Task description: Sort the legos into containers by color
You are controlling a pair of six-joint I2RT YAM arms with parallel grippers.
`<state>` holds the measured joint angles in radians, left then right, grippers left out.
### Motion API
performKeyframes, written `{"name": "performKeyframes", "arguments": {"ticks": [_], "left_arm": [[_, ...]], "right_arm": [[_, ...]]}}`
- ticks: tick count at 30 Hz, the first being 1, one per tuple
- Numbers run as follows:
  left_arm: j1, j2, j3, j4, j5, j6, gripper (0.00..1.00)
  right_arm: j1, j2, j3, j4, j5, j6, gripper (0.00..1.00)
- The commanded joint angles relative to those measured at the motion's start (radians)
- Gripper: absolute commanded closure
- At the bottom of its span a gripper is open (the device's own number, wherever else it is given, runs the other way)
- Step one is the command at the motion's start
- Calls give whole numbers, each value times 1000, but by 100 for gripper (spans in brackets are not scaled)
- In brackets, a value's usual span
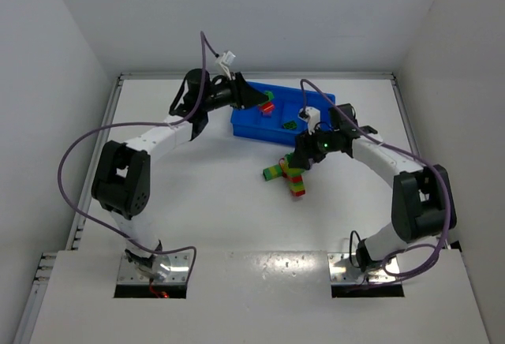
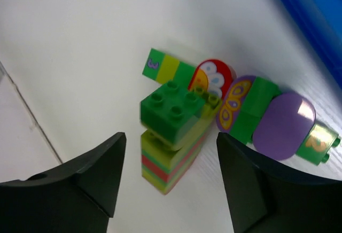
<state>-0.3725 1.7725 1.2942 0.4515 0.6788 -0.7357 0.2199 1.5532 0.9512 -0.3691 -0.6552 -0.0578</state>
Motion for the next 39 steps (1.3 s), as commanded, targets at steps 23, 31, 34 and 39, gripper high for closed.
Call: {"name": "performKeyframes", "arguments": {"ticks": [23,31,34,39], "left_arm": [[14,-53,-58,6,-143,-357,100],[-5,-33,-49,-3,-125,-357,100],[-5,-22,-39,-14,-125,-346,100],[-5,-4,-27,-14,-125,-337,100]], "right_arm": [[190,-41,53,642,338,282,22],[199,21,130,670,338,291,19],[210,30,153,679,327,291,19],[210,48,185,679,290,291,19]]}}
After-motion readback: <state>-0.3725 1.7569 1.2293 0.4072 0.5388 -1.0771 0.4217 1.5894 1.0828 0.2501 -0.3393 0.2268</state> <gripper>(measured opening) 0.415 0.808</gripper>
